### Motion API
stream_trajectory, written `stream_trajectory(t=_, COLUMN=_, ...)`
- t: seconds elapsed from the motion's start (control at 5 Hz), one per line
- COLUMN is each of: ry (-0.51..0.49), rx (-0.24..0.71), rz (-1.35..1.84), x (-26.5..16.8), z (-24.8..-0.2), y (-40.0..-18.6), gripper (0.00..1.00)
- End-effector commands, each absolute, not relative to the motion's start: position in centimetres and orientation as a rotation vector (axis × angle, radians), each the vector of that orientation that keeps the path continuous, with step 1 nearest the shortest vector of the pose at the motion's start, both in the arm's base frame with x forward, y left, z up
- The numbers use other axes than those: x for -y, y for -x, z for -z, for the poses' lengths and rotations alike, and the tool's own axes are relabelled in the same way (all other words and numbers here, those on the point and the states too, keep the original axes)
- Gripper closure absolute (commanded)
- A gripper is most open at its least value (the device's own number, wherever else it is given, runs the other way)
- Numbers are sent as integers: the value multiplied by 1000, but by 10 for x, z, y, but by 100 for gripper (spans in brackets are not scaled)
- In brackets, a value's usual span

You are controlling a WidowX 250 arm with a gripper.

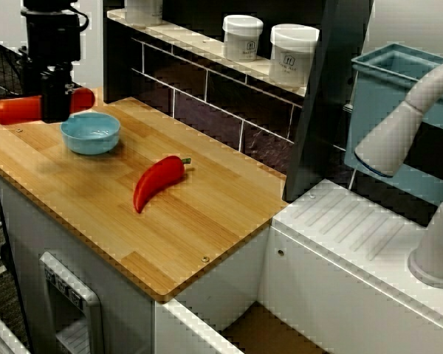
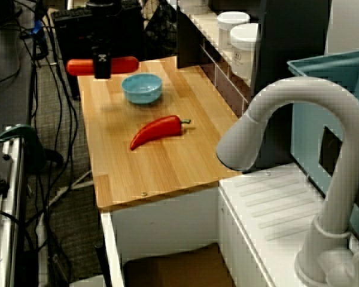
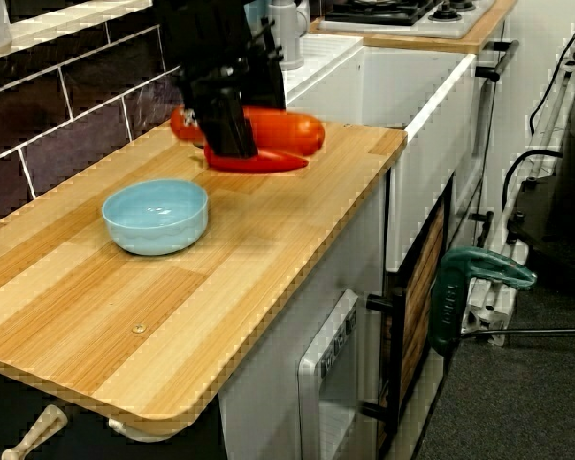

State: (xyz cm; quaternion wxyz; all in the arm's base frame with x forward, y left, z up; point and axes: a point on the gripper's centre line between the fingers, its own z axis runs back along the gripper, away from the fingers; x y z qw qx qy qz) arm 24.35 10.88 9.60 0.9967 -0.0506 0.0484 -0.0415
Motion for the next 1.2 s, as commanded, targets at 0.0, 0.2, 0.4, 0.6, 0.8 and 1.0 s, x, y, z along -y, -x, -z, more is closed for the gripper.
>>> stream_trajectory(t=0.0, ry=2, rx=27, rz=100, x=-66, z=-96, y=-280, gripper=100)
stream_trajectory(t=0.2, ry=-14, rx=3, rz=72, x=-60, z=-75, y=-290, gripper=100)
stream_trajectory(t=0.4, ry=-46, rx=-16, rz=70, x=-61, z=-48, y=-290, gripper=100)
stream_trajectory(t=0.6, ry=-47, rx=-52, rz=60, x=-67, z=-35, y=-288, gripper=100)
stream_trajectory(t=0.8, ry=-35, rx=-76, rz=43, x=-72, z=-35, y=-285, gripper=100)
stream_trajectory(t=1.0, ry=-46, rx=-85, rz=31, x=-76, z=-38, y=-286, gripper=100)
